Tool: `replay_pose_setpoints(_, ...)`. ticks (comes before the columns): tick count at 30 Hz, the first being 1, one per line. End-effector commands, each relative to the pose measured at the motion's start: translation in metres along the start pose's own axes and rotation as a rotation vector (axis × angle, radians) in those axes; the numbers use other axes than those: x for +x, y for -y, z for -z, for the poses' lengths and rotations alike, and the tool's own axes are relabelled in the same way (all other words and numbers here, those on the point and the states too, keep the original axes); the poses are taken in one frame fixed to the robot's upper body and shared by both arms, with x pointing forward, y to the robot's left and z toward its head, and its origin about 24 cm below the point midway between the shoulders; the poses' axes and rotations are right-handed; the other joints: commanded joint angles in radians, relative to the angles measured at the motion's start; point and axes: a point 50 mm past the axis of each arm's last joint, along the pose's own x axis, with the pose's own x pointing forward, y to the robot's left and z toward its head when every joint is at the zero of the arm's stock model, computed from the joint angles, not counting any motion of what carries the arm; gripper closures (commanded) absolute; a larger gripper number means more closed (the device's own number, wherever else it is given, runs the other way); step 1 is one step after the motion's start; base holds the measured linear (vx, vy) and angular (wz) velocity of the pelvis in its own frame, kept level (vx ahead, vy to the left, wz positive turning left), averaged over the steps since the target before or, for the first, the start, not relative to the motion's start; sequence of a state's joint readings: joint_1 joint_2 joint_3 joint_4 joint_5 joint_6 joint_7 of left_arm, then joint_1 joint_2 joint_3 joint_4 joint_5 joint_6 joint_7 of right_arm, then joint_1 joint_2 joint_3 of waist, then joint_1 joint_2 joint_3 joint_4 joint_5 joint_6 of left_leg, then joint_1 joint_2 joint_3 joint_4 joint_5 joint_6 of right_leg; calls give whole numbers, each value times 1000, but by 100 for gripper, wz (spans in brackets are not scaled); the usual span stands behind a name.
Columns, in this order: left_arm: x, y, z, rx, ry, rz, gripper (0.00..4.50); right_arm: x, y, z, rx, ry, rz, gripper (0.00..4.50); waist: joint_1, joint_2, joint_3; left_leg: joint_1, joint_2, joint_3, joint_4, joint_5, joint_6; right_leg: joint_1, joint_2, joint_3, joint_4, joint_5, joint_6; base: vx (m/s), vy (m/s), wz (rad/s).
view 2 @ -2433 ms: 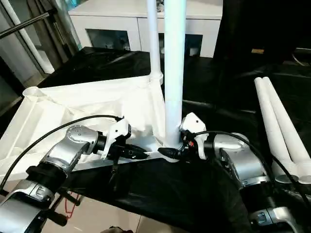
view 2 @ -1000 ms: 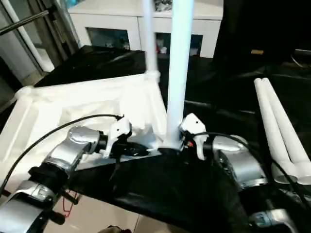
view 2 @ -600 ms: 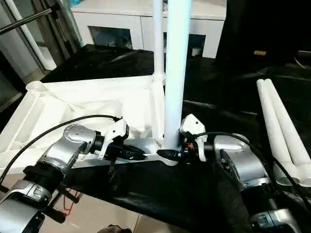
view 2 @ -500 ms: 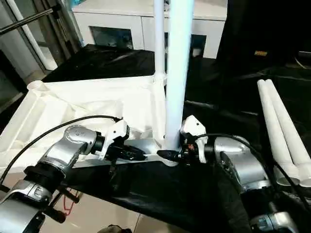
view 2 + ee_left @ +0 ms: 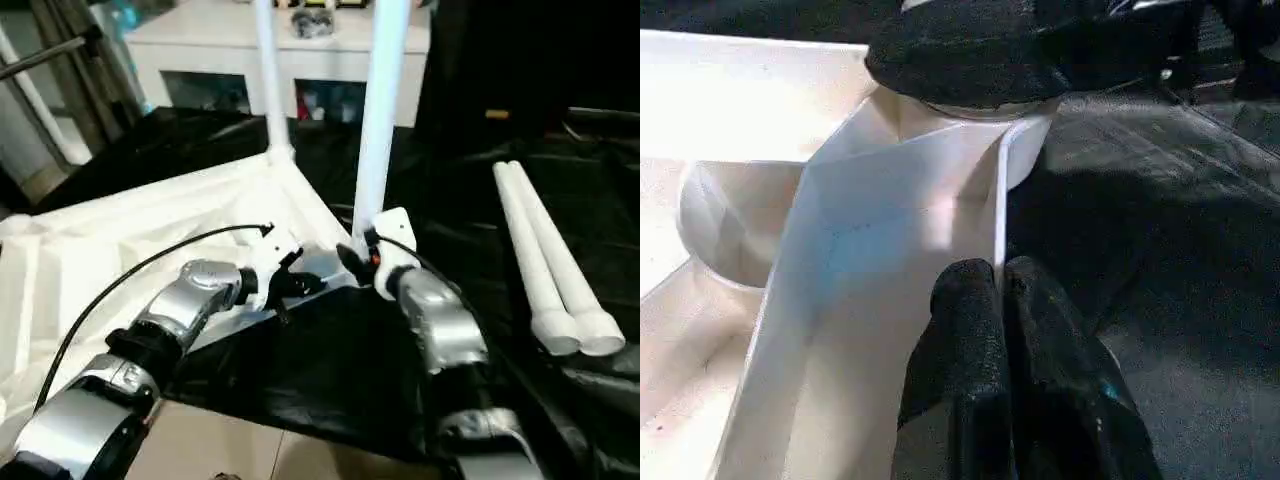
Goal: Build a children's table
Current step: Rotate leg to tighten
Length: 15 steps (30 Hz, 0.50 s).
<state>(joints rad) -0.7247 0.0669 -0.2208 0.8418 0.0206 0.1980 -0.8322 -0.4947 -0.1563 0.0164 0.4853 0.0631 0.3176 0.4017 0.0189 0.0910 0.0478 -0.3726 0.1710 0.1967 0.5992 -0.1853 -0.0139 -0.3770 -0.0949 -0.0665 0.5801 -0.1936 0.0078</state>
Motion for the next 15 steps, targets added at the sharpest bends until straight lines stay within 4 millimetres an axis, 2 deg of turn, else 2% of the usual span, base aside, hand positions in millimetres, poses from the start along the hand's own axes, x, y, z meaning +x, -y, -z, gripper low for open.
replay_pose_setpoints(1, 7, -1, -20, 41, 44, -57, 450, 13, -48, 22, -8, -97, -194, 125, -9, -20, -48, 24, 49, -44, -93, -438, -26, 13, -63, 31, -98, -491, -142, 0, 0, 0)
replay_pose_setpoints(2, 7, 1, -20, 57, 49, -37, 450, 15, -50, 19, 1, -81, -215, 125, -9, -21, -49, 27, 50, -42, -92, -434, -23, 10, -63, 34, -98, -470, -154, 0, 0, 0)
replay_pose_setpoints(5, 6, 2, -20, 68, 51, -11, 450, 15, -48, 15, 37, -62, -237, 105, -14, -20, -48, 23, 51, -41, -94, -429, -15, 14, -63, 35, -94, -438, -172, 0, 0, 0)
replay_pose_setpoints(7, 1, 2, -16, 86, 45, 35, 450, 9, -43, 8, 26, -31, -299, 73, -16, -24, -49, 21, 51, -40, -94, -428, -11, 15, -63, 36, -93, -427, -181, 0, 0, 0)
replay_pose_setpoints(8, -1, 2, -15, 89, 40, 48, 450, 6, -41, 5, 16, -20, -322, 68, -15, -24, -50, 18, 51, -40, -94, -417, -3, 20, -65, 37, -90, -418, -183, 0, 0, 0)
replay_pose_setpoints(10, -7, 2, -10, 116, 12, 104, 450, -3, -32, 0, -62, -14, -386, 57, -8, -26, -56, 13, 56, -36, -92, -345, 17, 26, -65, 41, -81, -322, -205, 0, 0, 0)
replay_pose_setpoints(14, -18, 3, -6, 148, 3, 205, 450, -21, -20, -3, -185, -11, -488, 23, 1, -27, -64, 7, 58, -28, -80, -248, 61, 32, -64, 40, -67, -207, -241, 14, -3, 1)
replay_pose_setpoints(15, -24, 4, -5, 163, 3, 266, 450, -31, -15, -4, -229, -17, -561, 23, 6, -22, -69, 9, 60, -26, -75, -200, 80, 30, -64, 41, -59, -140, -260, 61, -13, 4)
